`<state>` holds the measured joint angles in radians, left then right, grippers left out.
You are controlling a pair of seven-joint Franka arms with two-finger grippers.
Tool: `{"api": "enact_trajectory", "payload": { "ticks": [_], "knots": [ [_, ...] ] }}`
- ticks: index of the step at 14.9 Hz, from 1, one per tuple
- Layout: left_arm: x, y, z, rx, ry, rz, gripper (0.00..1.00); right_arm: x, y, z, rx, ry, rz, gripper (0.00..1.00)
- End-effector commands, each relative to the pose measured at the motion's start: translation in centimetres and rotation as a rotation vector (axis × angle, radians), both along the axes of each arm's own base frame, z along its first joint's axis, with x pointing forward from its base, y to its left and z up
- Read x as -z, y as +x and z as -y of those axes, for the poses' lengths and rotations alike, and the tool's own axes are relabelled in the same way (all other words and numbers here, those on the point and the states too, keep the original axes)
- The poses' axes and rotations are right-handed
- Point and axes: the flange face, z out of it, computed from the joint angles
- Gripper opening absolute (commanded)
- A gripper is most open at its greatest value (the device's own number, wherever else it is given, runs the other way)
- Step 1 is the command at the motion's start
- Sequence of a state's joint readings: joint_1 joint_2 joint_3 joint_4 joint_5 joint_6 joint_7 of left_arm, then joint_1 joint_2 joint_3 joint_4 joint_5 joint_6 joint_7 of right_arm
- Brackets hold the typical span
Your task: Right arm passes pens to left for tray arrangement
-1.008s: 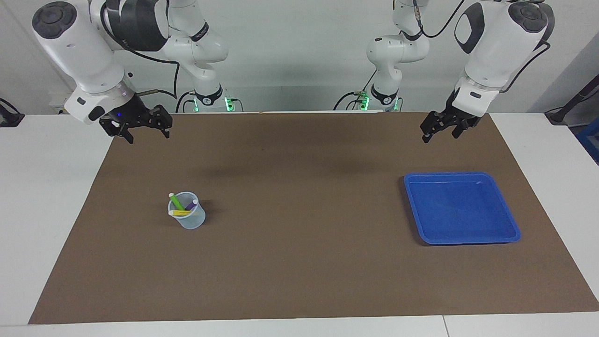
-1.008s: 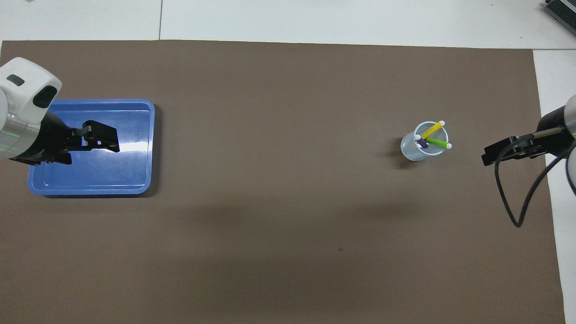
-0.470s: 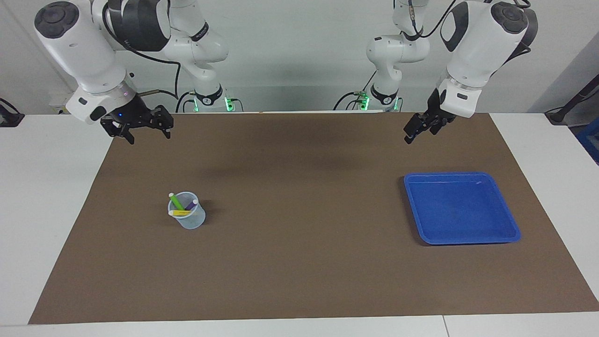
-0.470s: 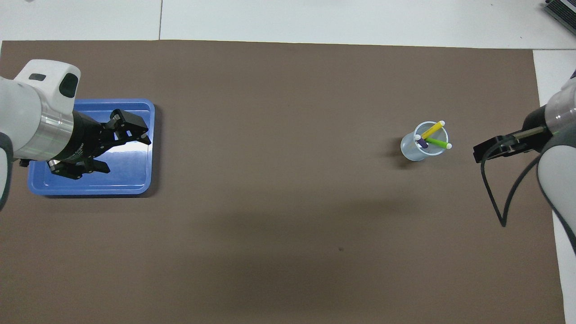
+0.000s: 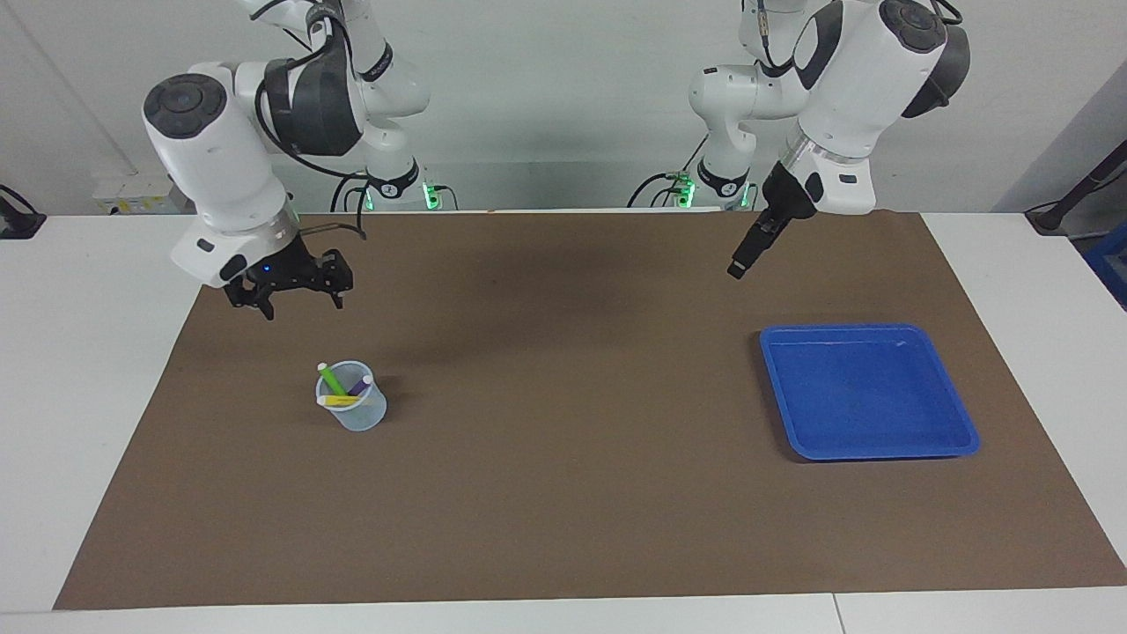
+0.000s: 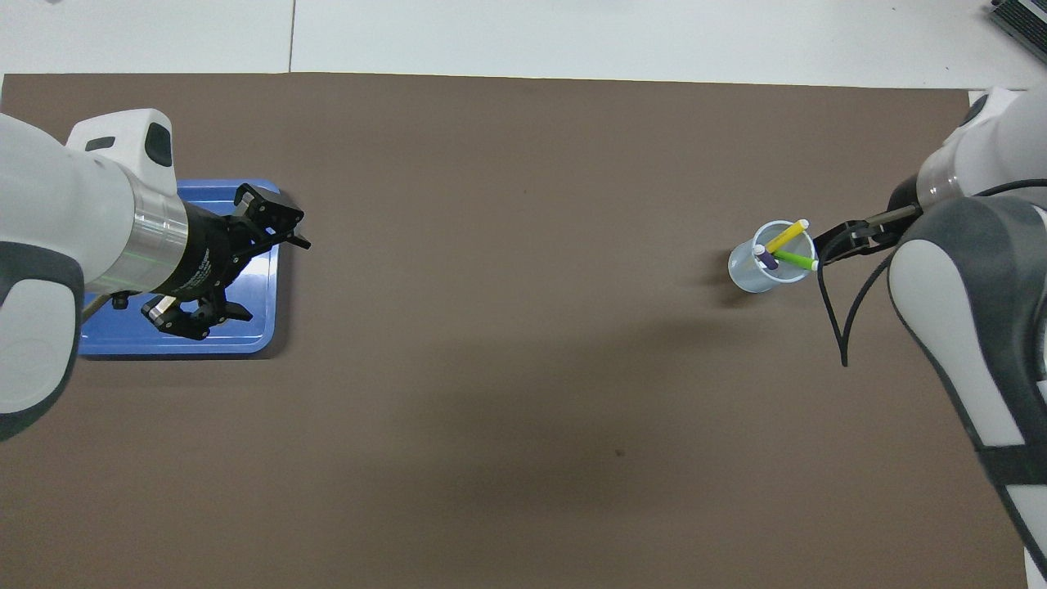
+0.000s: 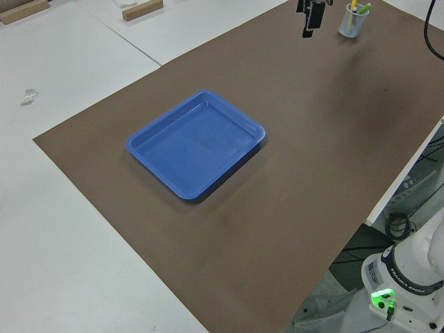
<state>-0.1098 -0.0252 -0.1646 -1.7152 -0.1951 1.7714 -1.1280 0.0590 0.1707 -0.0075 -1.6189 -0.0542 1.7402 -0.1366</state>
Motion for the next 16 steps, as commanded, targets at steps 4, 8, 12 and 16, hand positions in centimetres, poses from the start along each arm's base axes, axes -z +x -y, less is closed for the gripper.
{"api": "enact_trajectory", "payload": {
  "ticks": [4,8,12,16],
  "knots": [
    [-0.2,-0.8,1.7,-0.149,-0.096,-0.008,1.0,3.2,1.6,-1.9,0.048,0.073,0.007,1.0],
    [0.6,-0.6,2.6,-0.283,-0.172,0.0,1.0,5.8,2.7,-3.0,0.063,0.075,0.015,1.0],
    [2.2,-1.7,4.9,-0.375,-0.224,0.047,1.0,7.7,3.3,-4.4,0.074,0.07,0.018,1.0],
    [2.3,-2.8,8.4,-0.489,-0.292,0.064,1.0,9.8,3.7,-5.3,0.065,0.033,0.002,0.98]
  ]
}}
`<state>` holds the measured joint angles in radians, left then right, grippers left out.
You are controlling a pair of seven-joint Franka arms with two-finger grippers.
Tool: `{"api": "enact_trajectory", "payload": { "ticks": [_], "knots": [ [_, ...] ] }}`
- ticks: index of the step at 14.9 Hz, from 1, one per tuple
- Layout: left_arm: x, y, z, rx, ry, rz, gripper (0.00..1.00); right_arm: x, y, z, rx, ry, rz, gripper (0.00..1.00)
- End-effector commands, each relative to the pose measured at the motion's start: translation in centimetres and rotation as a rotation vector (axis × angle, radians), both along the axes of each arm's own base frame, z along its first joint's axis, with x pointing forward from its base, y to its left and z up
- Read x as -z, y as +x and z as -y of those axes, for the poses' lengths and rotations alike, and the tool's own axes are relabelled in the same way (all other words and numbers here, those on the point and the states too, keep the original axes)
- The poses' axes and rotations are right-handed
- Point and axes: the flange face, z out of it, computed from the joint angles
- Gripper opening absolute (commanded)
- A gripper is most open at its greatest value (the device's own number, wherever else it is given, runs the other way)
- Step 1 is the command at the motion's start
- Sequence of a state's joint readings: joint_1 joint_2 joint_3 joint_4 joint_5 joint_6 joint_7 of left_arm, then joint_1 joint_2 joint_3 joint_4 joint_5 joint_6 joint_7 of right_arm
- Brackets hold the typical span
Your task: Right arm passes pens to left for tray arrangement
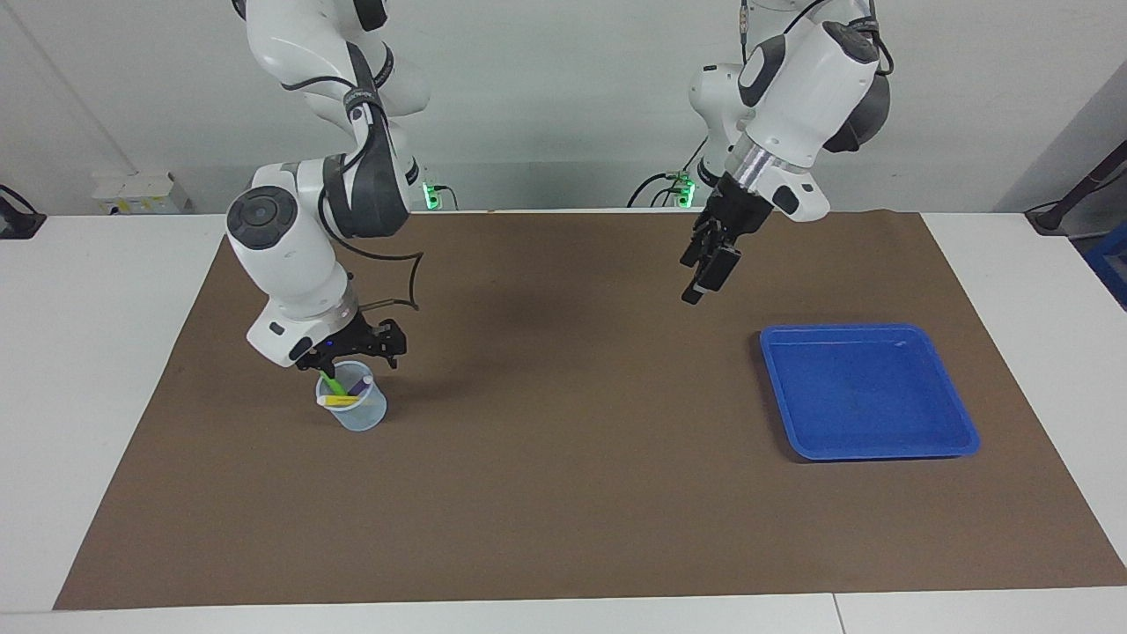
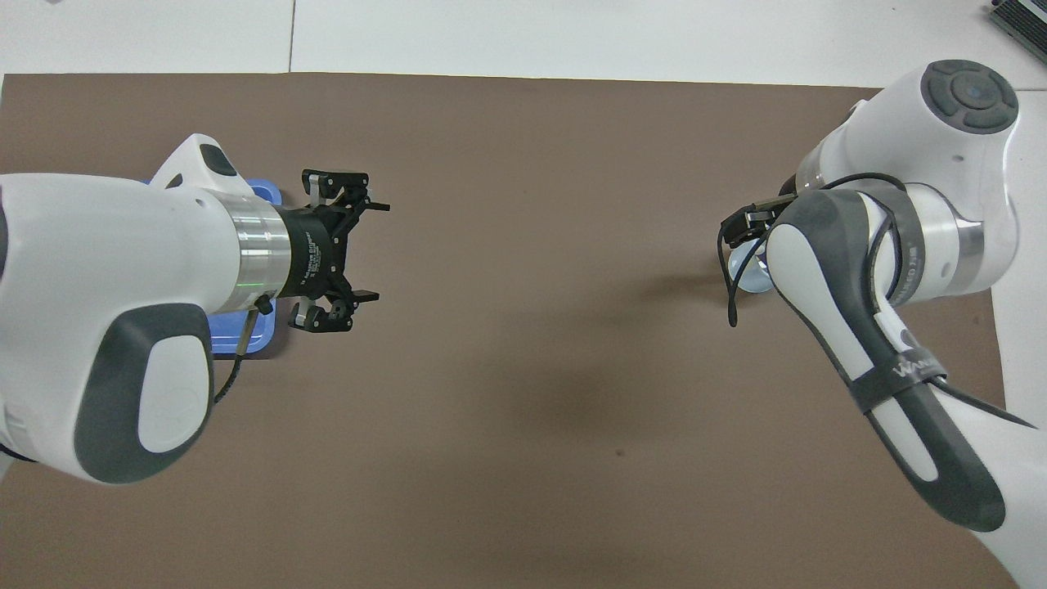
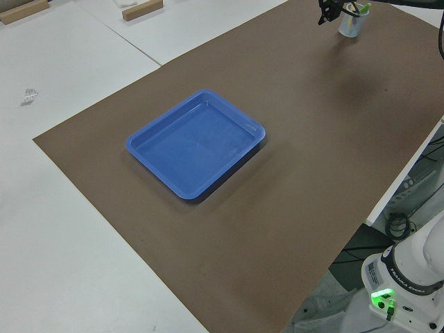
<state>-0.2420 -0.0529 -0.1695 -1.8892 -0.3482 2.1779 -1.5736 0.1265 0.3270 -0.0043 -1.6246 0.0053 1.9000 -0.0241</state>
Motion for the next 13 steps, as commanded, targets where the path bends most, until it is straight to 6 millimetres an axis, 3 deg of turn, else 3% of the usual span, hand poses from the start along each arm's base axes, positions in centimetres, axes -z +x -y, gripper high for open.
{"api": "enact_trajectory", "payload": {
  "ticks": [1,4,9,13],
  "knots": [
    [-0.3,-2.0,2.1,-0.085,-0.058,0.009,1.0,1.6,0.3,-0.1,0.004,-0.032,-0.001,0.97],
    [0.6,-2.9,3.8,-0.114,-0.079,0.012,1.0,2.5,-0.1,-0.5,0.003,-0.064,-0.016,0.89],
    [1.1,-4.0,6.0,-0.154,-0.131,0.008,1.0,3.7,-0.7,-0.3,-0.007,-0.089,-0.019,0.63],
    [3.0,-5.2,8.1,-0.156,-0.145,0.02,1.0,4.1,-0.8,-0.2,-0.012,-0.097,-0.017,0.58]
  ]
}}
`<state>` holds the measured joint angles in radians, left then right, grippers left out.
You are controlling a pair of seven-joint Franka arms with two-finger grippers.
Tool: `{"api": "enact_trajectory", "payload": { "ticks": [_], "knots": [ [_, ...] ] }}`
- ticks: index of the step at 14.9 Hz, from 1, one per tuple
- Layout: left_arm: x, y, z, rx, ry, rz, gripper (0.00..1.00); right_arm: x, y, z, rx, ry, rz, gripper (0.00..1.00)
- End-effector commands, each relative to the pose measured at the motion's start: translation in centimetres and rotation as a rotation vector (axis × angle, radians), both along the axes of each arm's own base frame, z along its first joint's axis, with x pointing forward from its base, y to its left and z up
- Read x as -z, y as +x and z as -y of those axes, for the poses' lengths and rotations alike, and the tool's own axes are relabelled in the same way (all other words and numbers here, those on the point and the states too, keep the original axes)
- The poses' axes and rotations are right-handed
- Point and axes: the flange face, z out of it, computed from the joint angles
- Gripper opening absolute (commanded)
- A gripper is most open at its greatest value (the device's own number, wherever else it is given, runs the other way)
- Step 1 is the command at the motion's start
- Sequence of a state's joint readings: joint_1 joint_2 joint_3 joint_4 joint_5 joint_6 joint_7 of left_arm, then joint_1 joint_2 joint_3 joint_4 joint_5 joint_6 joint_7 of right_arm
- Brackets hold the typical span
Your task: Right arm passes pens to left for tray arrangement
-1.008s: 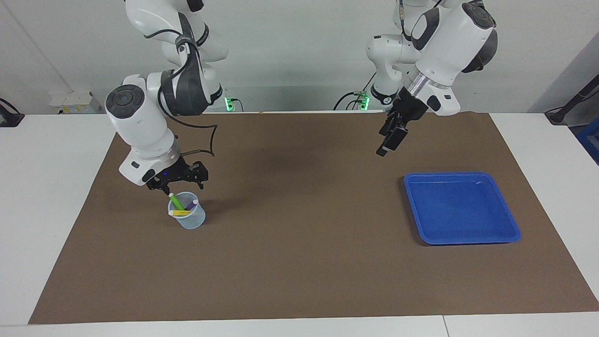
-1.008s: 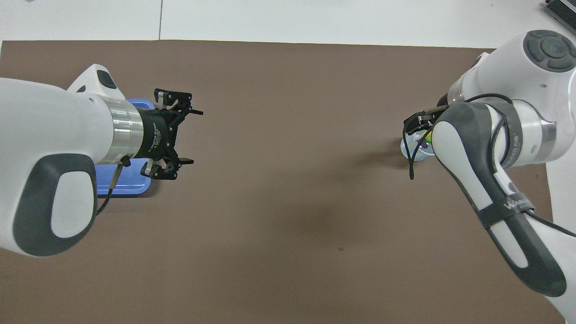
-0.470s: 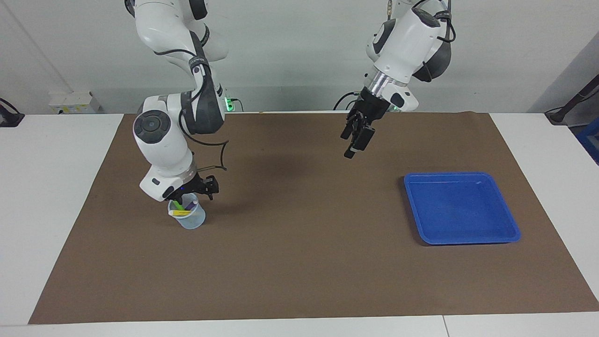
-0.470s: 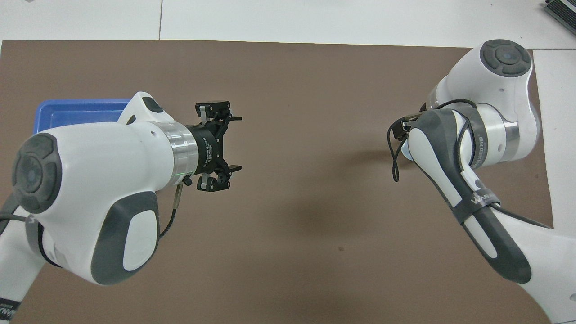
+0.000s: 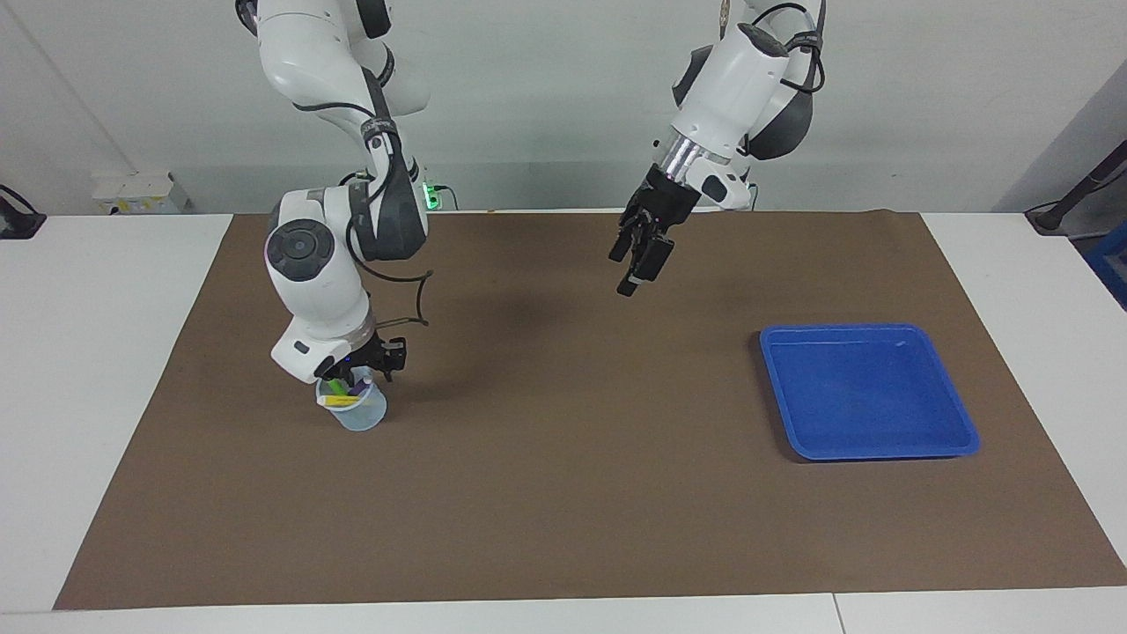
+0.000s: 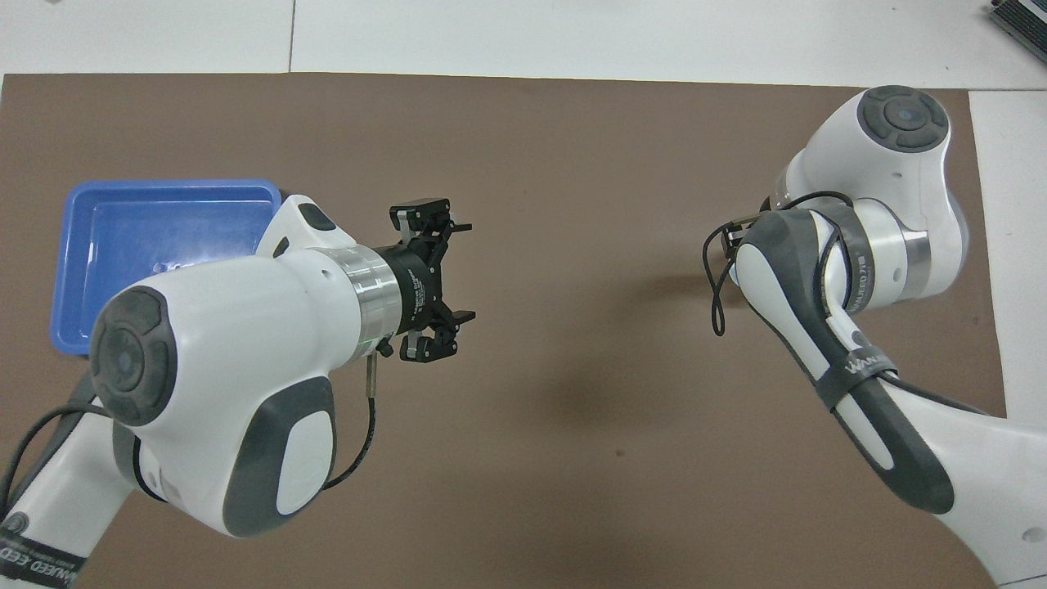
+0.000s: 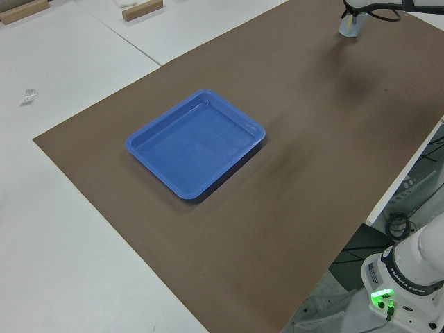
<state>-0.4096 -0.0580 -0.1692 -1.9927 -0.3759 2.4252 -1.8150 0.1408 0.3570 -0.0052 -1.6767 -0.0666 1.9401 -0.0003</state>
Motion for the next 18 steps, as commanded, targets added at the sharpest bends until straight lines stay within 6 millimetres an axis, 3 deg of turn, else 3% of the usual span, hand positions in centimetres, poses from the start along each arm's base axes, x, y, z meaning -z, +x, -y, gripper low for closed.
{"api": "enact_trajectory", "payload": {
  "ticks": [1,7,14,18],
  "knots": [
    [1.0,-1.2,0.7,-0.032,-0.032,0.009,1.0,0.1,-0.4,0.2,0.006,-0.03,0.018,0.55],
    [1.8,-0.6,0.9,-0.048,-0.035,0.011,1.0,0.1,-0.4,0.2,0.006,-0.031,0.014,0.34],
    [2.9,-0.9,2.1,-0.033,-0.034,0.006,1.0,-0.1,-0.5,1.0,0.006,-0.041,-0.004,0.22],
    [3.4,-0.7,2.9,-0.066,-0.055,0.003,1.0,-2.6,-1.2,2.8,-0.009,-0.037,-0.018,0.16]
  ]
}}
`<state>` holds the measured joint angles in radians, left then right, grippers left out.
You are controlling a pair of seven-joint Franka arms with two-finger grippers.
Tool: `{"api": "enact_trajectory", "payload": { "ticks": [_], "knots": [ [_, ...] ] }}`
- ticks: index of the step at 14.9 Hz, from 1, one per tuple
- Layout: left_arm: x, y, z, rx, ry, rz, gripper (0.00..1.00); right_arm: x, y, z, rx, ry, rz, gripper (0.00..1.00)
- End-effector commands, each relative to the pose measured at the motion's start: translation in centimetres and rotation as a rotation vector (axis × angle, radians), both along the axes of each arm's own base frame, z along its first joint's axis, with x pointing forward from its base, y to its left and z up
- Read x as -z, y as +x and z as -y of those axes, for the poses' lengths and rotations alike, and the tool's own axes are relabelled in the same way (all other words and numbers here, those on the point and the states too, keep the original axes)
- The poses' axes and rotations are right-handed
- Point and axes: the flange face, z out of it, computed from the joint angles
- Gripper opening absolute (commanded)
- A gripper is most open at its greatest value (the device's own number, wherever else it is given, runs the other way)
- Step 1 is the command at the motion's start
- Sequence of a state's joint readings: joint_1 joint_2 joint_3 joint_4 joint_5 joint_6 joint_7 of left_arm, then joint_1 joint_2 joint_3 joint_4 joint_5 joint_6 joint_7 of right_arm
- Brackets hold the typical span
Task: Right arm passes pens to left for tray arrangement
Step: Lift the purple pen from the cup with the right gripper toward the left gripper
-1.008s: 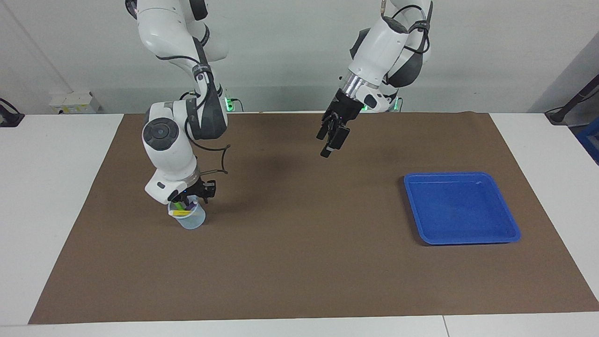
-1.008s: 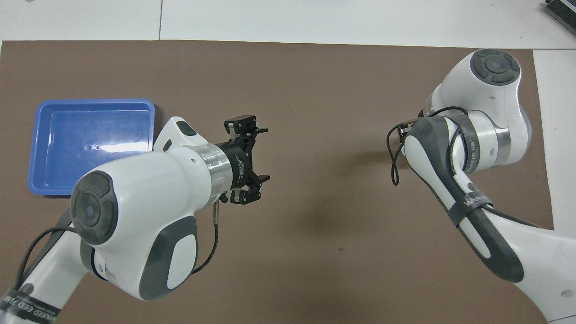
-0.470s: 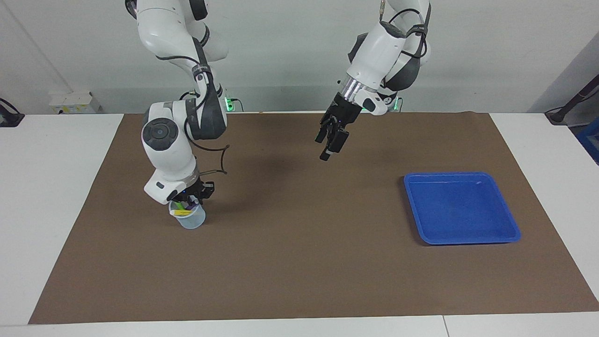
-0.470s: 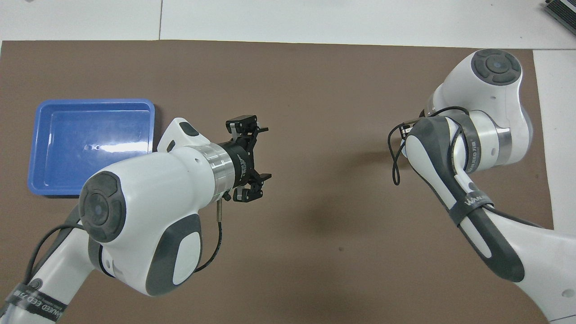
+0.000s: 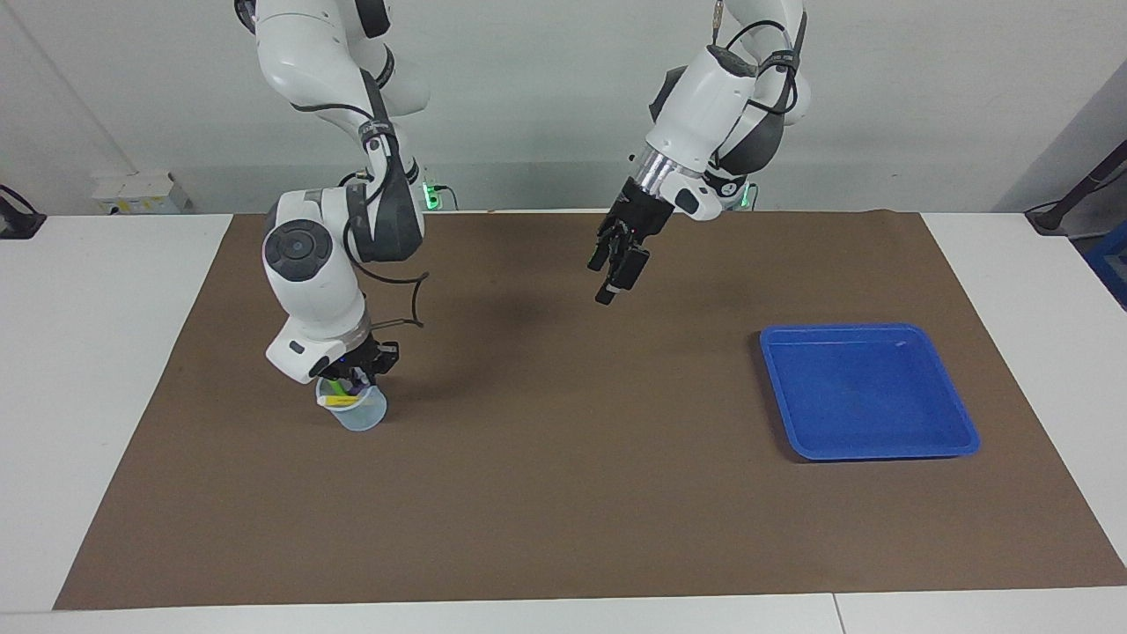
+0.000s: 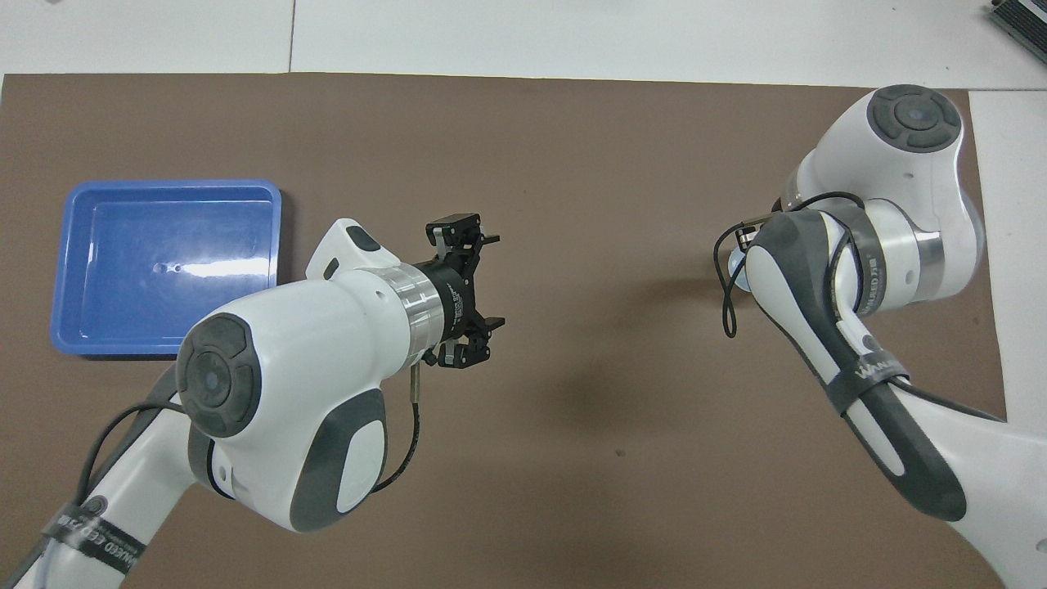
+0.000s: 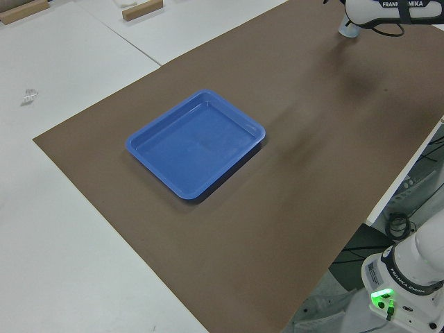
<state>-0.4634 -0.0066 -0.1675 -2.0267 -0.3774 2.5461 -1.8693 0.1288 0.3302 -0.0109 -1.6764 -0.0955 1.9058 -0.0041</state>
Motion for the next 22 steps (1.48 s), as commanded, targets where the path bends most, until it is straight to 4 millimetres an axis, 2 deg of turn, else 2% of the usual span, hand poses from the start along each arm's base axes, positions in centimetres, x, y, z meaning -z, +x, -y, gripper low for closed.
{"api": "enact_trajectory", "payload": {
  "ticks": [1,5,7,11,14,16,19,22],
  "knots": [
    [0.3,-0.2,0.5,-0.038,-0.031,-0.004,1.0,-1.7,-0.9,1.9,-0.014,-0.001,-0.016,0.14],
    [0.5,-0.9,1.5,-0.081,-0.052,-0.045,1.0,-3.0,-1.4,3.2,-0.021,0.011,-0.024,0.09],
    [0.4,-1.1,2.0,-0.09,-0.06,-0.057,1.0,-4.8,-2.0,3.6,-0.027,0.017,-0.022,0.08],
    [0.4,-1.1,2.1,-0.161,-0.087,-0.097,1.0,-10.4,-3.1,4.6,0.013,0.113,0.011,0.08],
    [0.9,-1.4,2.8,-0.175,-0.092,-0.117,1.0,-15.5,-3.4,4.2,0.029,0.179,0.007,0.08],
    [0.7,-1.4,2.8,-0.179,-0.1,-0.109,1.0,-17.4,-3.8,3.9,0.042,0.231,-0.005,0.08],
    [0.5,-1.2,3.0,-0.183,-0.109,-0.097,1.0,-18.4,-4.3,4.3,0.114,0.351,-0.02,0.08],
    [-0.4,-1.3,4.4,-0.208,-0.142,-0.114,1.0,-18.8,-4.2,1.8,0.254,0.455,-0.037,0.08]
  ]
}}
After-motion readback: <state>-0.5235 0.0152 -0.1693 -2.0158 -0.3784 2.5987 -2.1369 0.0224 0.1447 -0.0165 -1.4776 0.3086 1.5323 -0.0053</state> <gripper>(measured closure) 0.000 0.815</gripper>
